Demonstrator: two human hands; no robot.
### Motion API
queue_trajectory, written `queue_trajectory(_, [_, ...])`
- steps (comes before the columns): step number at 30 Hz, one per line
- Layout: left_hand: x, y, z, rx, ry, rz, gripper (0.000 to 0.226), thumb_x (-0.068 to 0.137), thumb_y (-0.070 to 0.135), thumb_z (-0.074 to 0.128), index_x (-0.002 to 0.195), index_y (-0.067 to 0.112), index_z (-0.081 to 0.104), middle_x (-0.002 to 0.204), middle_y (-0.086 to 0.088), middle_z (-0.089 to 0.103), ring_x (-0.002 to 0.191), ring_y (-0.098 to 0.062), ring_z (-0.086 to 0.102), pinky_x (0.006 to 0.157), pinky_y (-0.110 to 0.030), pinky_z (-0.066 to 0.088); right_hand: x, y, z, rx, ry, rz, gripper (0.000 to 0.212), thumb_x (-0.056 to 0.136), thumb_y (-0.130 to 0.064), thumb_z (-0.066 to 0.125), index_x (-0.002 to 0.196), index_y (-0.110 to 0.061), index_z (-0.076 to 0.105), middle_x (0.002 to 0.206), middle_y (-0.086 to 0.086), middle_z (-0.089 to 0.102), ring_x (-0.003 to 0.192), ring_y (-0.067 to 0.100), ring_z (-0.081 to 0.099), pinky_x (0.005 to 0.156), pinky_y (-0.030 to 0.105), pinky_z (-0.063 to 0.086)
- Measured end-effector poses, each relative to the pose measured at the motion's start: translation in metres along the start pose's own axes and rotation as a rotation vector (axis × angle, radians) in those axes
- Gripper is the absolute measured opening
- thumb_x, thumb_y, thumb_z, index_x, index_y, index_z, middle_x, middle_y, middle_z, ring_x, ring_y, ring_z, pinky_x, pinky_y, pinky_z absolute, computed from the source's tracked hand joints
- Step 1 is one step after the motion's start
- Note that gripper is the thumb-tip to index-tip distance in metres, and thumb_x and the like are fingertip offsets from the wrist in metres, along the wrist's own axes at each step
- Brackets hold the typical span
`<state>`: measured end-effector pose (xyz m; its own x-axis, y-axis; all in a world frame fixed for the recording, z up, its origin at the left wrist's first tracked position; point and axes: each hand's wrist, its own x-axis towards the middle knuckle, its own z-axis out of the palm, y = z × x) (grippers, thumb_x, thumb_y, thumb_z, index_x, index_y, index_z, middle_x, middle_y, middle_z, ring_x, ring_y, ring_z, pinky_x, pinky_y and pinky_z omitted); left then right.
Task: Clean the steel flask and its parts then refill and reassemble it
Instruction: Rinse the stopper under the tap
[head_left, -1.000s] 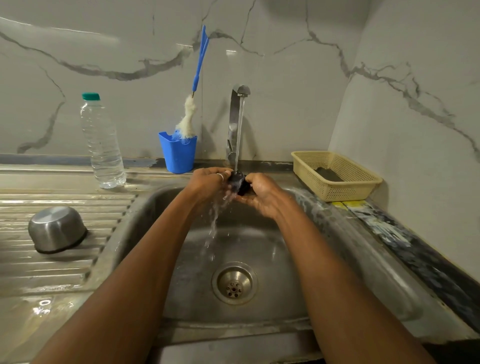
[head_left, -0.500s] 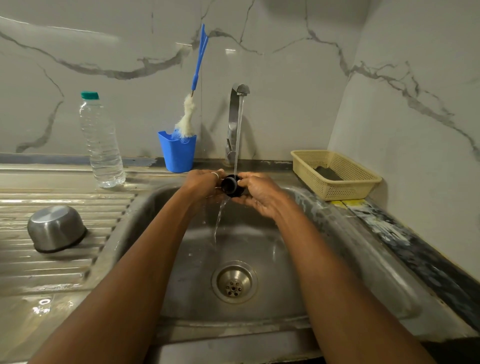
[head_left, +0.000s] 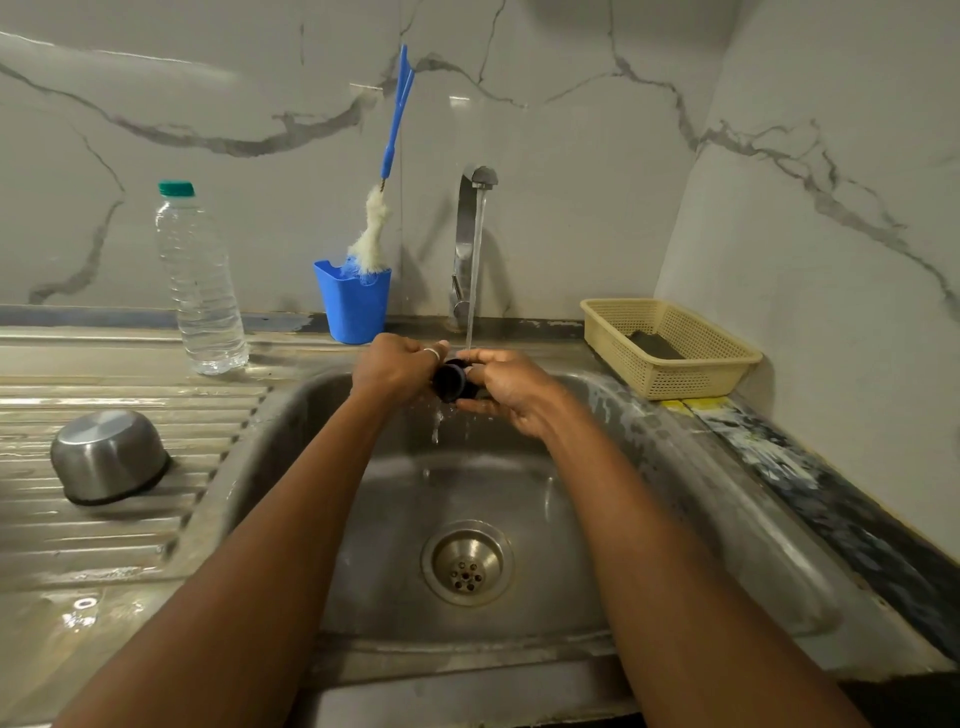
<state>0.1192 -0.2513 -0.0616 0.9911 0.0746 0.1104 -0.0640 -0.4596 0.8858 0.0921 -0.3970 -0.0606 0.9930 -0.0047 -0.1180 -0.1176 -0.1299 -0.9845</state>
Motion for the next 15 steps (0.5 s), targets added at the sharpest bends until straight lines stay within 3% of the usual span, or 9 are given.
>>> queue_trajectory(3, [0.0001, -0.0010, -0.0009, 0.070, 0.004, -0.009, 0.031, 0.098, 0.033, 0.063, 0.081, 0.008, 0.070, 0.068, -0.007, 0.066, 0.061, -0.016, 0.061, 0.060, -0.029, 0.054, 0.0008, -0.0022, 0.0022, -0.073, 0.003, -0.072, 0.035, 0.099, 0.002, 0.054, 0.123, -0.018, 0.069, 0.114, 0.008, 0.067, 0.099, 0.020, 0.070, 0.072, 0.024, 0.060])
queue_trajectory(7, [-0.0006, 0.0017, -0.0017, 0.006, -0.038, -0.109, 0.022, 0.100, 0.024, 0.060, 0.091, 0.005, 0.066, 0.069, -0.003, 0.062, 0.055, -0.010, 0.058, 0.041, -0.018, 0.044, 0.0040, -0.0008, 0.0027, -0.241, 0.090, -0.176, 0.041, 0.092, 0.001, 0.066, 0.128, -0.018, 0.064, 0.127, 0.008, 0.063, 0.109, 0.024, 0.065, 0.092, 0.038, 0.060])
queue_trajectory(11, [-0.0018, 0.0019, -0.0007, -0.217, -0.175, -0.184, 0.019, 0.099, 0.014, 0.059, 0.102, -0.003, 0.068, 0.079, -0.011, 0.071, 0.059, -0.015, 0.071, 0.045, -0.021, 0.052, 0.0019, -0.0005, 0.0010, -0.386, 0.148, -0.294, 0.042, 0.084, 0.003, 0.072, 0.123, -0.010, 0.066, 0.121, 0.005, 0.067, 0.113, 0.021, 0.060, 0.092, 0.031, 0.052])
queue_trajectory(15, [-0.0020, 0.0035, -0.0001, -0.369, -0.232, -0.186, 0.021, 0.102, 0.013, 0.054, 0.107, -0.001, 0.068, 0.085, -0.012, 0.074, 0.073, -0.019, 0.074, 0.056, -0.025, 0.058, 0.0011, -0.0026, -0.0014, -0.306, 0.169, -0.284, 0.042, 0.080, 0.005, 0.077, 0.116, -0.013, 0.065, 0.115, 0.004, 0.066, 0.112, 0.023, 0.061, 0.098, 0.041, 0.055])
